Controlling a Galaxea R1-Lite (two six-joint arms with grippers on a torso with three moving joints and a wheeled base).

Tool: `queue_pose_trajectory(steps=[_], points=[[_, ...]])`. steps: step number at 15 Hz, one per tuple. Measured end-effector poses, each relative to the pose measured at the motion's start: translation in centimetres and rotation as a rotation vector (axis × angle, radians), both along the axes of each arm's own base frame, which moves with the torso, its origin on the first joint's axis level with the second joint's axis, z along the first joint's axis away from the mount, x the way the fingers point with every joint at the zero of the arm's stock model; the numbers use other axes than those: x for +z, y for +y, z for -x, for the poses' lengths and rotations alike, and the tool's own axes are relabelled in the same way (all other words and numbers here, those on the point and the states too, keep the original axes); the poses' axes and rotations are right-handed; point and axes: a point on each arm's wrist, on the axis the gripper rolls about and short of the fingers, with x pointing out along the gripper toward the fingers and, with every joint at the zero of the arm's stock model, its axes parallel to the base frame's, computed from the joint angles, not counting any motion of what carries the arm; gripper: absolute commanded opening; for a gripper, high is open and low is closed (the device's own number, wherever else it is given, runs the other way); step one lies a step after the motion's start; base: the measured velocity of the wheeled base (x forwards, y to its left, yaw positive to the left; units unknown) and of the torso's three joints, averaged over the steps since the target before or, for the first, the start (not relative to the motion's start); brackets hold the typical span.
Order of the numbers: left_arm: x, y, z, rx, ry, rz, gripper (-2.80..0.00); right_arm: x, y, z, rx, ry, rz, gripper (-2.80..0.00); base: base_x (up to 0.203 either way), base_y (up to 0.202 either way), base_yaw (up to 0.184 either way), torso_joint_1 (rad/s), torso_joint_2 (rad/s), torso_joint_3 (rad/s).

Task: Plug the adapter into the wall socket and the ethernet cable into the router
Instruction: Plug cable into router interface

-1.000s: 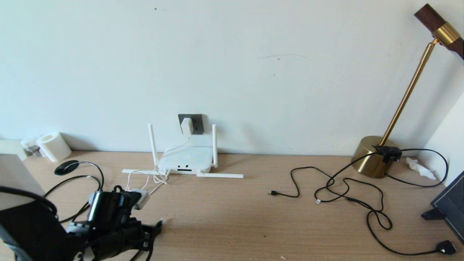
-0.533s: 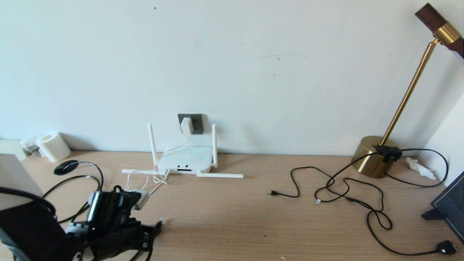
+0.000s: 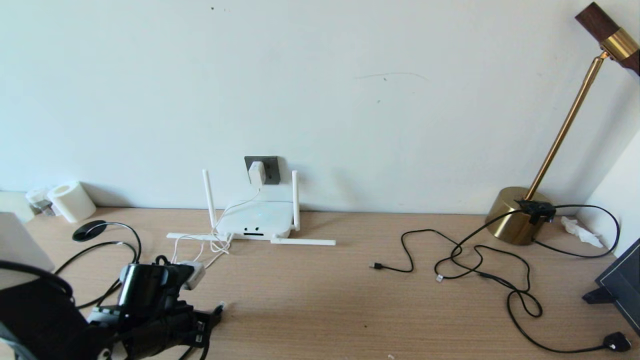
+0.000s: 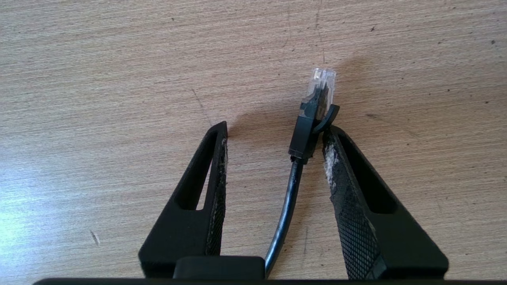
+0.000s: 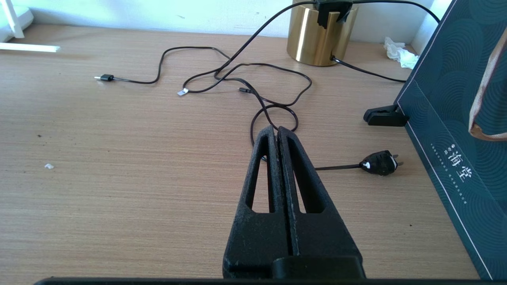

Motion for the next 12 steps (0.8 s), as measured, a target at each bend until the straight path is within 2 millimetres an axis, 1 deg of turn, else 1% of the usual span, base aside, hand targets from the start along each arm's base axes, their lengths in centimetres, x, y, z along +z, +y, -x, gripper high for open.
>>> queue_pose_trajectory(steps=[12], points=[[0.97, 0.16, 0.55, 0.007, -0.032, -0.01, -2.8, 0.0, 0.0, 0.0, 0.0, 0.0, 0.0, -2.8, 0.0, 0.0, 0.0, 0.0, 0.0, 0.0]])
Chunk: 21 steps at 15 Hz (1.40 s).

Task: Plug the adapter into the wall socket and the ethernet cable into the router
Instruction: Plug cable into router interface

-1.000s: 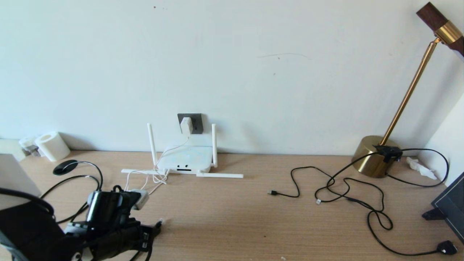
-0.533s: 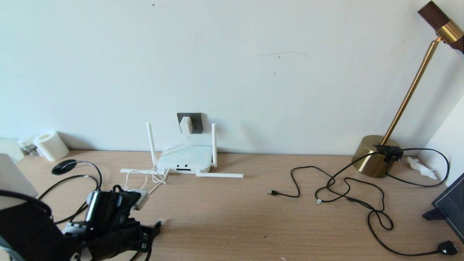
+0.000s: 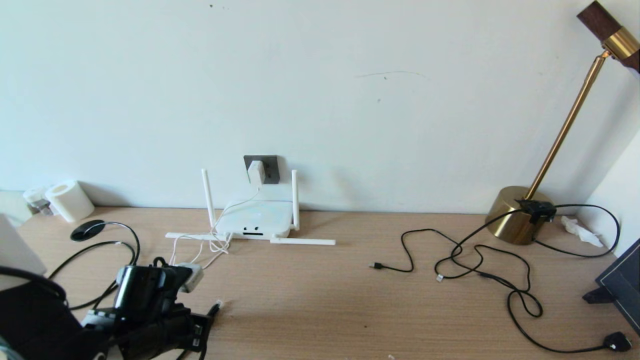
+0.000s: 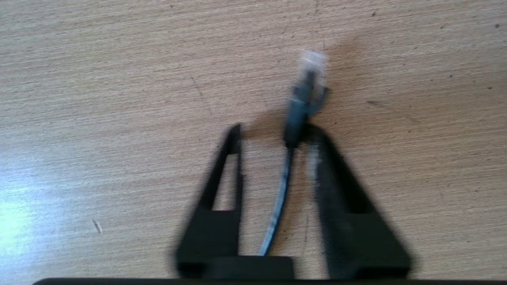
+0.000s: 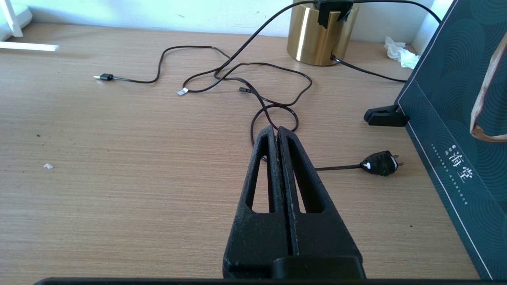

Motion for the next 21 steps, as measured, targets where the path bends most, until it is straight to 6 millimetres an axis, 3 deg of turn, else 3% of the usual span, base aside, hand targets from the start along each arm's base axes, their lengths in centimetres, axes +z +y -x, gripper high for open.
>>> queue_pose_trajectory(steps=[10, 16, 19, 21], points=[[0.7, 0.0, -0.1, 0.001, -0.03, 0.02, -2.8, 0.0, 0.0, 0.0, 0.0, 0.0, 0.0, -2.8, 0.0, 0.0, 0.0, 0.0, 0.0, 0.0], [2.0, 1.4, 1.1, -0.073, -0.013, 0.208, -2.8, 0.0, 0.0, 0.0, 0.0, 0.0, 0.0, -2.8, 0.0, 0.0, 0.0, 0.0, 0.0, 0.0], [4.3, 1.5, 2.4, -0.105, -0.061, 0.248, -2.8, 0.0, 0.0, 0.0, 0.0, 0.0, 0.0, -2.8, 0.0, 0.0, 0.0, 0.0, 0.0, 0.0], [7.6, 0.8, 2.6, -0.178, -0.178, 0.255, -2.8, 0.0, 0.0, 0.0, 0.001, 0.0, 0.0, -2.8, 0.0, 0.0, 0.0, 0.0, 0.0, 0.0]])
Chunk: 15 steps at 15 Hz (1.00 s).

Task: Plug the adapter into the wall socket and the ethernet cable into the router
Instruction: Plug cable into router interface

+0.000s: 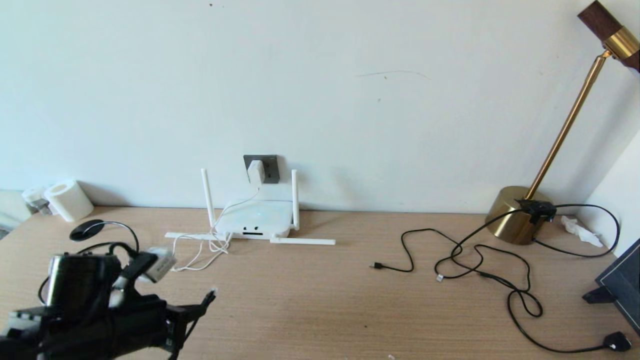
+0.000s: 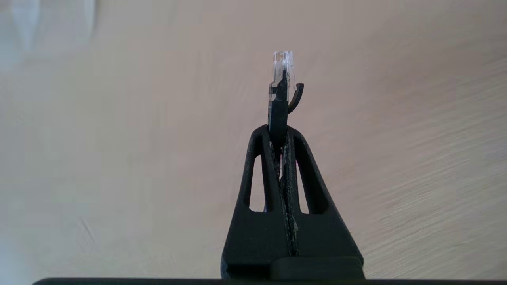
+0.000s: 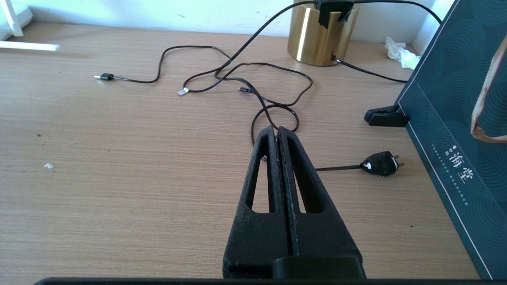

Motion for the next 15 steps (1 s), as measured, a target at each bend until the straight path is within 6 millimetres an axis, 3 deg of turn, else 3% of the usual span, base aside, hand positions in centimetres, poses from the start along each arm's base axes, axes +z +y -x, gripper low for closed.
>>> queue_pose_trajectory(steps=[3, 5, 9, 11, 15], points=[[7.2, -2.7, -0.8, -0.165, -0.222, -0.068, -2.8, 0.0, 0.0, 0.0, 0.0, 0.0, -0.001, -2.8, 0.0, 0.0, 0.0, 0.0, 0.0, 0.0], [10.5, -5.5, 0.4, -0.346, -0.29, -0.196, -2.8, 0.0, 0.0, 0.0, 0.001, 0.0, 0.008, -2.8, 0.0, 0.0, 0.0, 0.0, 0.0, 0.0], [12.1, -8.5, 2.8, -0.635, -0.393, -0.527, -2.8, 0.0, 0.0, 0.0, 0.001, 0.0, 0.001, -2.8, 0.0, 0.0, 0.0, 0.0, 0.0, 0.0], [12.5, -9.6, 3.0, -0.648, -0.441, -0.526, -2.8, 0.0, 0.0, 0.0, 0.001, -0.003, -0.012, -2.8, 0.0, 0.0, 0.0, 0.0, 0.0, 0.0], [13.4, -9.9, 3.1, -0.63, -0.508, -0.586, -2.8, 1.3, 0.0, 0.4, 0.004, -0.049, -0.06, -2.8, 0.0, 0.0, 0.0, 0.0, 0.0, 0.0]])
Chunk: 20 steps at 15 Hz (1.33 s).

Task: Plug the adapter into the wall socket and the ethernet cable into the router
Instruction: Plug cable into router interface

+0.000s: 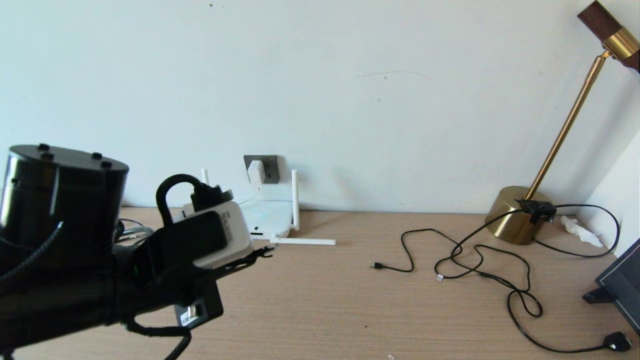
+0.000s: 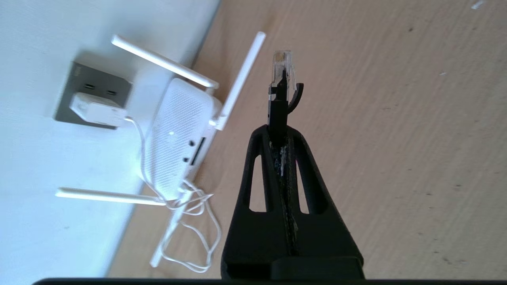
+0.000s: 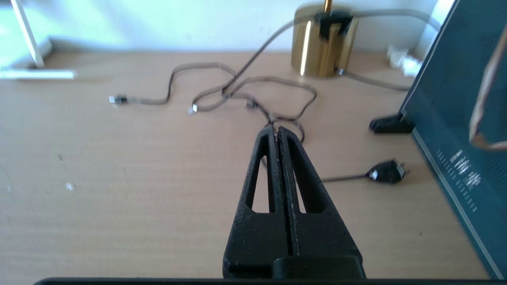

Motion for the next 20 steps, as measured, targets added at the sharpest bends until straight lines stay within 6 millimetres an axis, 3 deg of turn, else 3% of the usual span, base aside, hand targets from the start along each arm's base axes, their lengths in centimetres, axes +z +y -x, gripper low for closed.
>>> queue_pose_trajectory(steps=[2, 6, 8, 11, 12, 16, 20], points=[[0.1, -0.4, -0.1, 0.017, -0.018, -0.026, -2.8, 1.5, 0.0, 0.5, 0.004, -0.047, -0.002, -2.8, 0.0, 0.0, 0.0, 0.0, 0.0, 0.0], [-0.7, -3.1, 0.1, -0.002, -0.042, -0.075, -2.8, 7.6, 0.2, 0.3, 0.08, -0.066, -0.056, -2.8, 0.0, 0.0, 0.0, 0.0, 0.0, 0.0], [0.1, -4.2, 0.3, -0.021, -0.098, -0.029, -2.8, 10.3, 0.5, -1.8, 0.212, 0.023, -0.114, -2.8, 0.0, 0.0, 0.0, 0.0, 0.0, 0.0], [0.7, -4.9, 0.4, -0.044, -0.121, -0.003, -2.8, 13.6, 1.1, -6.4, 0.507, 0.215, -0.283, -2.8, 0.0, 0.0, 0.0, 0.0, 0.0, 0.0], [1.1, -5.3, 0.2, -0.05, -0.138, 0.013, -2.8, 14.5, 1.4, -8.2, 0.619, 0.289, -0.343, 0.0, 0.0, 0.0, 0.0, 0.0, 0.0, 0.0], [2.1, -7.8, -1.2, -0.086, -0.206, 0.023, -2.8, 16.2, 2.9, -14.3, 0.913, 0.499, -0.457, 0.0, 0.0, 0.0, 0.0, 0.0, 0.0, 0.0], [2.7, -12.8, -3.3, -0.149, -0.261, 0.025, -2.8, 15.7, 4.0, -17.0, 0.971, 0.56, -0.463, 0.0, 0.0, 0.0, 0.0, 0.0, 0.0, 0.0]])
